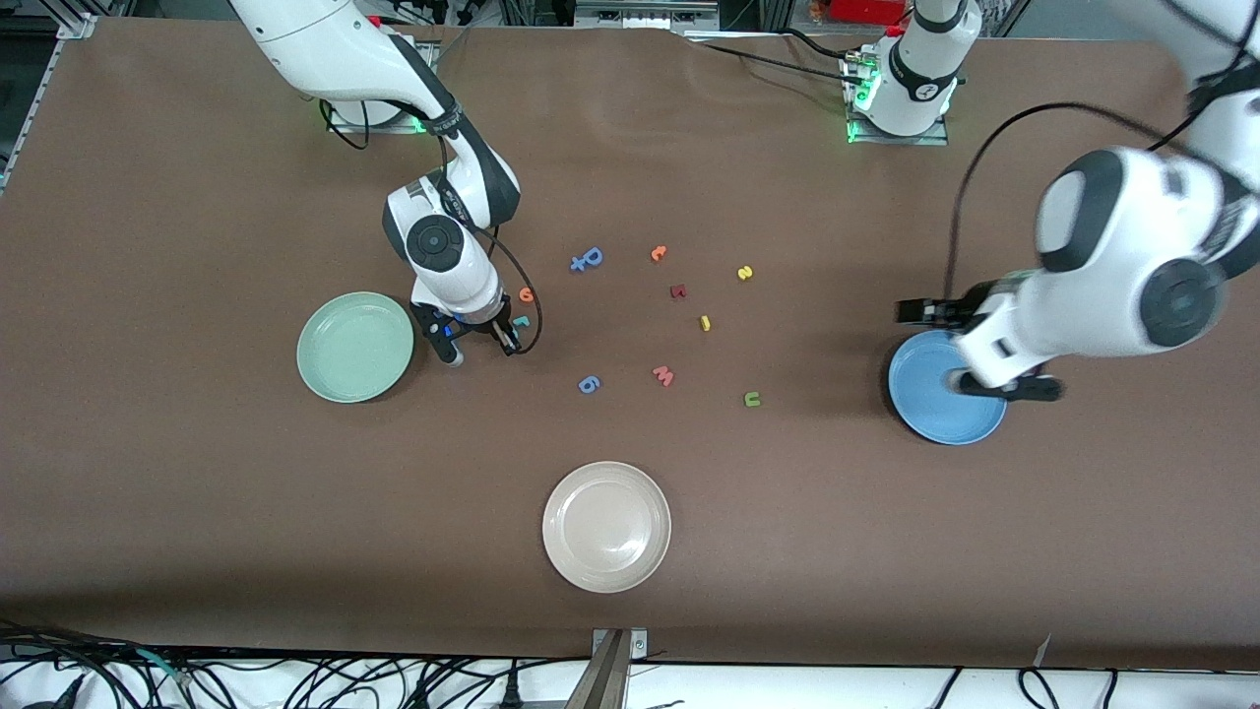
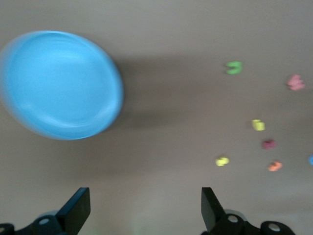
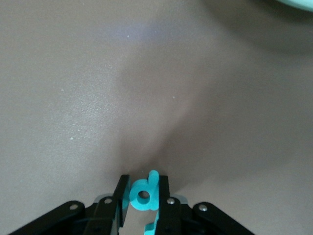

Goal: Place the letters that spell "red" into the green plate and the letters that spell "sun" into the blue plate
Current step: 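Carry the teal d toward the green plate while the left gripper grasps yellow letter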

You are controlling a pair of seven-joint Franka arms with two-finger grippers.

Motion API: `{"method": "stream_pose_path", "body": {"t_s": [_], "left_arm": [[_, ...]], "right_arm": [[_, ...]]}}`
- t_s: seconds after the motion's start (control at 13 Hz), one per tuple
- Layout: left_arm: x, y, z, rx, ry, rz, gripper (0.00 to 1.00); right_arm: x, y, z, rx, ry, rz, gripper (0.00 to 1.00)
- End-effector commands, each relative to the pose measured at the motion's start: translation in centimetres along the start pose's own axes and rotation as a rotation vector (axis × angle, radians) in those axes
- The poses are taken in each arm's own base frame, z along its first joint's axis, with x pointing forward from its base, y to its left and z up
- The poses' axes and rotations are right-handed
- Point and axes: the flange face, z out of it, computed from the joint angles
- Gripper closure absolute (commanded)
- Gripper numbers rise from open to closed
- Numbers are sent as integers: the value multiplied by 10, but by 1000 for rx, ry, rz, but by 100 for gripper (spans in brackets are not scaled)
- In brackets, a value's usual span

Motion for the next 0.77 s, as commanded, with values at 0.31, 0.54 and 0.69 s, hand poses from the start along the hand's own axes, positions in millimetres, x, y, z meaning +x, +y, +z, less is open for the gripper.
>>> {"method": "stream_pose_path", "body": {"t_s": [0.31,0.54,0.69], "left_arm": [[32,126,102,-57,19,-204,0],[20,173,158,-46,78,-274,0],[7,187,204,-43,130,-345,0]], "right_arm": [[30,-4,-48,27,46,-50,85],[71,3,-74,-59,59,-160,84],[109,14,-95,-92,69,-250,83]]}}
